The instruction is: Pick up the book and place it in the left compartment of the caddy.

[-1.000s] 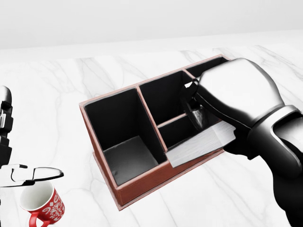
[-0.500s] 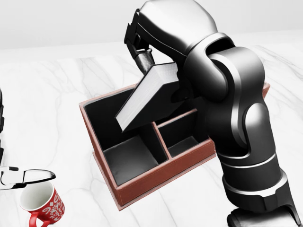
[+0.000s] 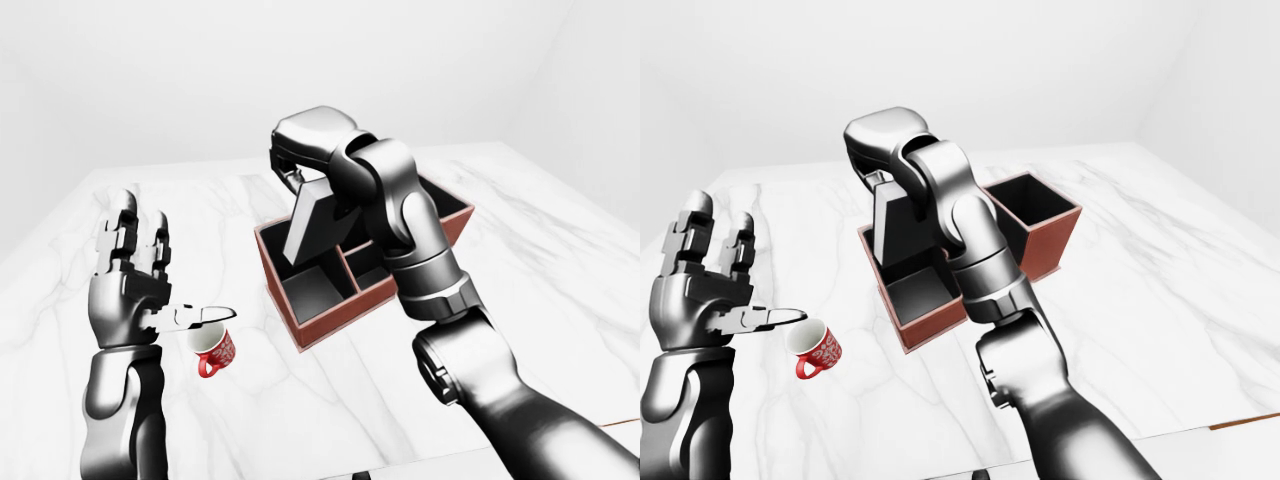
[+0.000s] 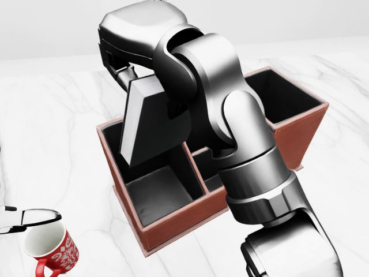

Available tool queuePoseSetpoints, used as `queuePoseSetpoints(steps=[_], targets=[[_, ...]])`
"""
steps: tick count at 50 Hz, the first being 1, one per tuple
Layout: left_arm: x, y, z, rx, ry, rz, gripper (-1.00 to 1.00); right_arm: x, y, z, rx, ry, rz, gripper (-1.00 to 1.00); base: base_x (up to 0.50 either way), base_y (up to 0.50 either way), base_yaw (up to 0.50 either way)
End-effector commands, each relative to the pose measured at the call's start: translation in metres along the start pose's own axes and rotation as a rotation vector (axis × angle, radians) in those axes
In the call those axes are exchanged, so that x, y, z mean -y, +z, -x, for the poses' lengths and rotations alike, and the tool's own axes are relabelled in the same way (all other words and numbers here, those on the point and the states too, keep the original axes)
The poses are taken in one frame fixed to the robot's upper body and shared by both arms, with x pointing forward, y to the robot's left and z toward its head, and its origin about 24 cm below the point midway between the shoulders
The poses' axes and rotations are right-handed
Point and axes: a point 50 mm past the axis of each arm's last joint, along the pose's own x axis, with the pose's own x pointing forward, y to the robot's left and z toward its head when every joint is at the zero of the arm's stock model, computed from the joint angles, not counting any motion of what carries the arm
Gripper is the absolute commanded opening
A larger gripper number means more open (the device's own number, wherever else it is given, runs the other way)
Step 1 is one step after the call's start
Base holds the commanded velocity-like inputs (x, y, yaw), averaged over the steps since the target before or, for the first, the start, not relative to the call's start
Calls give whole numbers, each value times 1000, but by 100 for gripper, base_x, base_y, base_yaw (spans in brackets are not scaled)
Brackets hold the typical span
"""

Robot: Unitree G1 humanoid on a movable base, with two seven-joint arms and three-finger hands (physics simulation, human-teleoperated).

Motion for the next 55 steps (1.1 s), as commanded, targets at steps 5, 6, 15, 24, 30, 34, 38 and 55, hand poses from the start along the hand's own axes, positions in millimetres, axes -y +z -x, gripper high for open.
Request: queuePoseSetpoints(steps=[5,6,15,24,30,34,38,55], targets=[[-3,-5,1,-23,8,5,100,-14,-5,-11,-75,94,66,-100,0,0,0],[-3,-5,1,-24,8,6,100,-16,-6,-12,-78,99,62,-100,0,0,0],[-4,-6,3,-28,12,11,100,-24,10,-13,-32,99,35,-100,0,0,0],[-8,-7,5,-36,22,13,100,-28,21,-16,5,100,17,-100,0,0,0],[-10,-8,5,-41,26,15,100,-36,13,-20,-20,77,16,-100,0,0,0],[-9,-9,5,-43,22,15,100,-43,12,-22,-30,63,22,-100,0,0,0],[-9,-10,5,-46,22,15,100,-48,9,-24,-44,62,26,-100,0,0,0],[-10,-14,6,-66,27,20,100,-69,2,-32,-69,82,25,-100,0,0,0]])
